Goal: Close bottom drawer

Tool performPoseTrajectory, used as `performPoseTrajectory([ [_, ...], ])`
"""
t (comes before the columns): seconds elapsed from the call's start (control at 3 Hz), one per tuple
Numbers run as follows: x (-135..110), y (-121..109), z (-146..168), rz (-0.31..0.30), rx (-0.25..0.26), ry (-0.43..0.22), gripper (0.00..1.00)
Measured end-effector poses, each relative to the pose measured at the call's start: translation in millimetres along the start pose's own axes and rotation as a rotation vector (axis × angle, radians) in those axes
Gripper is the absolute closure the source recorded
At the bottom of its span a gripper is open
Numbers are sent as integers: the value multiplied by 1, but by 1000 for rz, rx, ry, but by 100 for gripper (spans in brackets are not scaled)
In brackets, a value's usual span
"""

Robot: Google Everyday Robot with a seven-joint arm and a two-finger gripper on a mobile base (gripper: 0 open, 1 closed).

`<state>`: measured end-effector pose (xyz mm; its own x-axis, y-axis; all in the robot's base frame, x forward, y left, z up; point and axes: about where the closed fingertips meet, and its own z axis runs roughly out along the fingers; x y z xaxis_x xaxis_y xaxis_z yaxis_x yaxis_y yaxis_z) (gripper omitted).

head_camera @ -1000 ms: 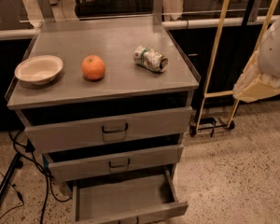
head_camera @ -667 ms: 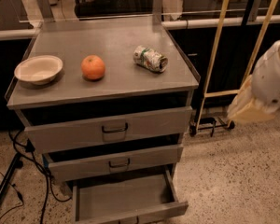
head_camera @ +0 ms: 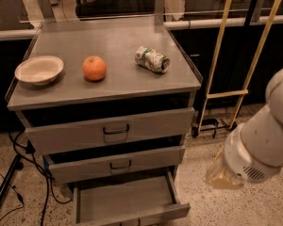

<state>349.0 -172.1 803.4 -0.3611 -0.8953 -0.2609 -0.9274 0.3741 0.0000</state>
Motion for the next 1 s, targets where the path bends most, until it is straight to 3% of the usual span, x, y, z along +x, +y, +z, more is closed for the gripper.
performPoseTrajectory([
  [0.33, 11, 12, 15, 6, -33, 24, 100],
  [0.67, 11, 12, 15, 6, -33, 24, 100],
  [1.0, 21, 31, 52, 26, -70, 43, 100],
])
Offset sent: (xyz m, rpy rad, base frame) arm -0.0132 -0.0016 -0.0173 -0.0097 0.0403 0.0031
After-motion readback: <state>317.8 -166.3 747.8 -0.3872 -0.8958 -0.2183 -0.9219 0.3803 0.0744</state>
